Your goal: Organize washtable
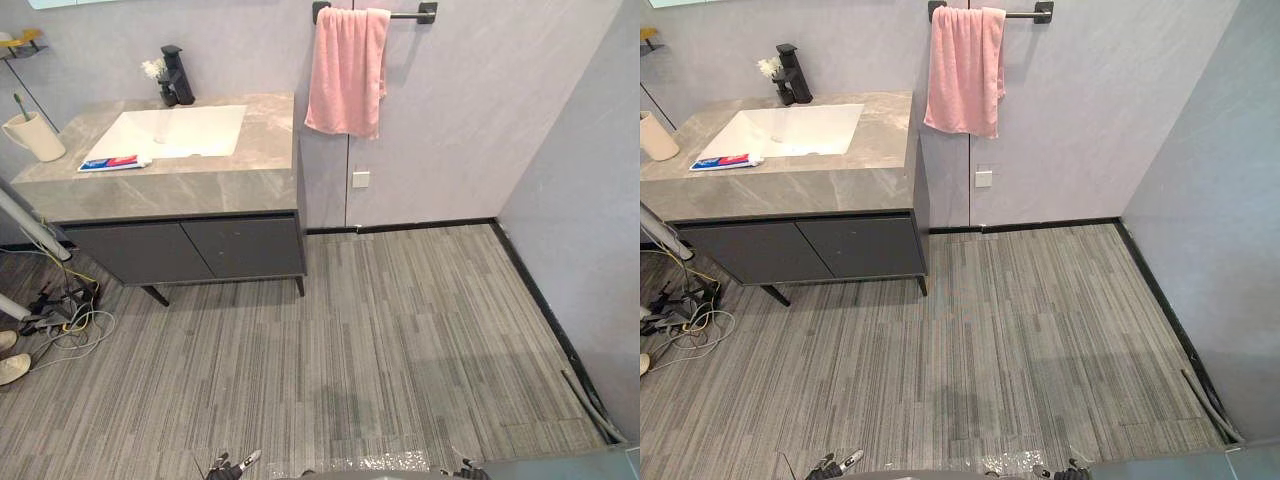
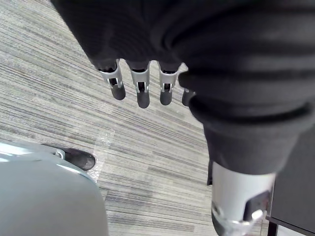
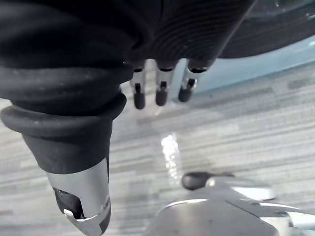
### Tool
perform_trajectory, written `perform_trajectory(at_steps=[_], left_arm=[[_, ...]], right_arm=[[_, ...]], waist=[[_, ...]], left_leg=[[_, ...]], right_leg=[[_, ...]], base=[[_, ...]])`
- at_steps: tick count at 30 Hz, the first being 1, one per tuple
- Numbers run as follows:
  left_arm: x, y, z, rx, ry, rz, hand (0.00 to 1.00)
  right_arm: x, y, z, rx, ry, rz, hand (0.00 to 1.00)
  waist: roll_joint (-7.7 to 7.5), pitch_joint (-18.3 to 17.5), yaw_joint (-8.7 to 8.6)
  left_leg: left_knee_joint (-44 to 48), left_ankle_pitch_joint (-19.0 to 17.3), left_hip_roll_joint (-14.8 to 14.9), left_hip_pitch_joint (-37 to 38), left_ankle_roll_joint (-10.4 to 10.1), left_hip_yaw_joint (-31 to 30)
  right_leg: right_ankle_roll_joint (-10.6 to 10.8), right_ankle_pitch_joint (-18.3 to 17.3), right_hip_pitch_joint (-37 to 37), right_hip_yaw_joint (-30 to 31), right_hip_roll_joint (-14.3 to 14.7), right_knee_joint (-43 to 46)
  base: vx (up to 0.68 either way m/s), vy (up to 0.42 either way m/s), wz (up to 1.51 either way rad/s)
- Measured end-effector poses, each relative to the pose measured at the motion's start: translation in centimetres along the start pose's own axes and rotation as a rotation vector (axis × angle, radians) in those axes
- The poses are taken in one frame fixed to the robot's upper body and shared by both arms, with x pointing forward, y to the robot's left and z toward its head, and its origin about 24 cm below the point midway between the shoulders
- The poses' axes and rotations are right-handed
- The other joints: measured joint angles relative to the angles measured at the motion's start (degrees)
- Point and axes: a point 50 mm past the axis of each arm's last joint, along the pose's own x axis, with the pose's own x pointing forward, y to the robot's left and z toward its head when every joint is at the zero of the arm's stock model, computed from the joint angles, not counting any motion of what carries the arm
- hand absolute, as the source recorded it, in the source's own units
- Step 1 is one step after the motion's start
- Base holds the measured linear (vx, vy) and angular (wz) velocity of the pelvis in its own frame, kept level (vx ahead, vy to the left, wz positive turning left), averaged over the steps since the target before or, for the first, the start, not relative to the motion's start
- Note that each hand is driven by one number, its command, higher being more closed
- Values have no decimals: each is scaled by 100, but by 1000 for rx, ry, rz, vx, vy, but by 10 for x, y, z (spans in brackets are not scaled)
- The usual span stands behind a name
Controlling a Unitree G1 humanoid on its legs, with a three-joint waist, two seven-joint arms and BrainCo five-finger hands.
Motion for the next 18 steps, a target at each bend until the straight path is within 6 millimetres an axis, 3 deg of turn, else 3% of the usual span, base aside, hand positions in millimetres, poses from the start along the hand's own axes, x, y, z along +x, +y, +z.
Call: perform_trajectory(at_steps=[18], left_arm=[[0,1,1,4,-3,1,0]], right_arm=[[0,1,0,0,-3,3,0]], waist=[[-9,-3,8]], left_leg=[[-90,-52,39,125,-82,133]], right_leg=[[64,11,128,42,35,-90]], base=[[31,-8,-3]])
